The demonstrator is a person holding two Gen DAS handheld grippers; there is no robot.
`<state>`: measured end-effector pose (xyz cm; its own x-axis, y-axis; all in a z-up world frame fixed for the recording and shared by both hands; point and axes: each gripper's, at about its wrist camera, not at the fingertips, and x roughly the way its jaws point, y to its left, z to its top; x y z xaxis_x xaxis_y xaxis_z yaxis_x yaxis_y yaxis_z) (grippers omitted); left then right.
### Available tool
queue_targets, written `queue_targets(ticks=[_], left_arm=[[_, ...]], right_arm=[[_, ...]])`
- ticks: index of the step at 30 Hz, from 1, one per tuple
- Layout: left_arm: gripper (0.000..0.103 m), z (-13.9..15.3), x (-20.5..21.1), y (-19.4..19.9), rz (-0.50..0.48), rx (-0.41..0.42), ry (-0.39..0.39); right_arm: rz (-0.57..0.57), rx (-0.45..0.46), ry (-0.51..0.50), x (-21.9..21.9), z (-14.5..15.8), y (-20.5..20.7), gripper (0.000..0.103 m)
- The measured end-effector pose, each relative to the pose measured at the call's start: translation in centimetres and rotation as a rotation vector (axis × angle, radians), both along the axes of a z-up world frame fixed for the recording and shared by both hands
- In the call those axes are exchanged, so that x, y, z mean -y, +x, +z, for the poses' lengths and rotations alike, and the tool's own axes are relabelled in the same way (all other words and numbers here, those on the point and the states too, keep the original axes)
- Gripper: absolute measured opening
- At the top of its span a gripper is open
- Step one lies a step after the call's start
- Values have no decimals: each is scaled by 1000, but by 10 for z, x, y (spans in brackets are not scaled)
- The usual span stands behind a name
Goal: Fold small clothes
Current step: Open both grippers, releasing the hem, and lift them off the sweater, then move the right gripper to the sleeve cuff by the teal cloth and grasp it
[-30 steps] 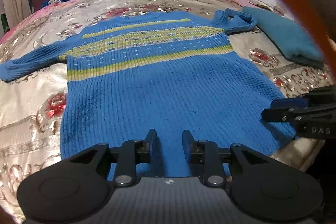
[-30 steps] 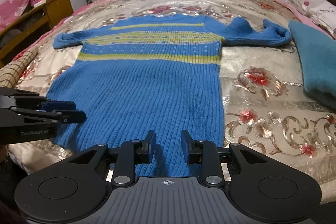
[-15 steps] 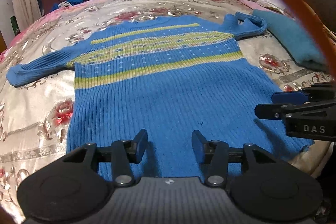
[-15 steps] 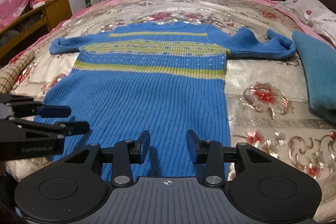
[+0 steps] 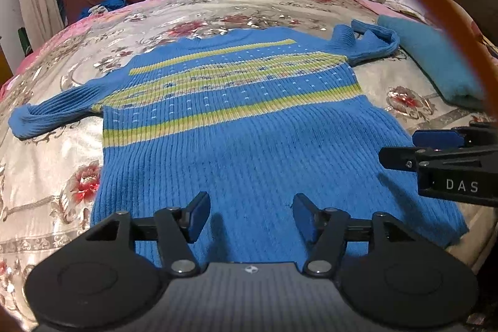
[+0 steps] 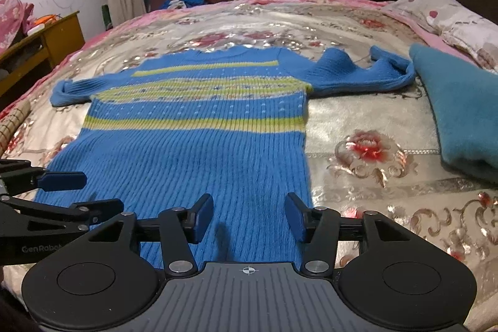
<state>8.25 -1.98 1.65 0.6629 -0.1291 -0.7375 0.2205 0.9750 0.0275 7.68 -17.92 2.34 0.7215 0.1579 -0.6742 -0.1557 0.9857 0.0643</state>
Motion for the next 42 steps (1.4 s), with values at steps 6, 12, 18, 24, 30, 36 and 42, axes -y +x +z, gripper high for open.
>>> queue_targets(ticks=[6, 12, 18, 24, 30, 36, 42], left_arm=[[65, 0, 3, 2, 1, -3, 6], [66, 1, 7, 3, 0, 0, 11], [66, 4, 10, 5, -6, 2, 10], [66, 9, 9, 12, 7, 9, -7], [66, 10, 9, 22, 19, 14, -14], [67, 11, 11, 36, 23, 14, -23], [67, 11, 23, 53, 6, 21, -32]], right_arm=[[-20, 10, 2, 5, 0, 2, 51], [-21, 17, 5, 6, 1, 1, 51], [-23, 25, 14, 8, 3, 1, 51], [-30, 36, 31, 12, 7, 5, 53], [-42, 73, 60, 20, 16, 15, 67], [-57, 115, 39, 25, 22, 28, 75], [-129, 114, 32, 45, 21, 51, 75]])
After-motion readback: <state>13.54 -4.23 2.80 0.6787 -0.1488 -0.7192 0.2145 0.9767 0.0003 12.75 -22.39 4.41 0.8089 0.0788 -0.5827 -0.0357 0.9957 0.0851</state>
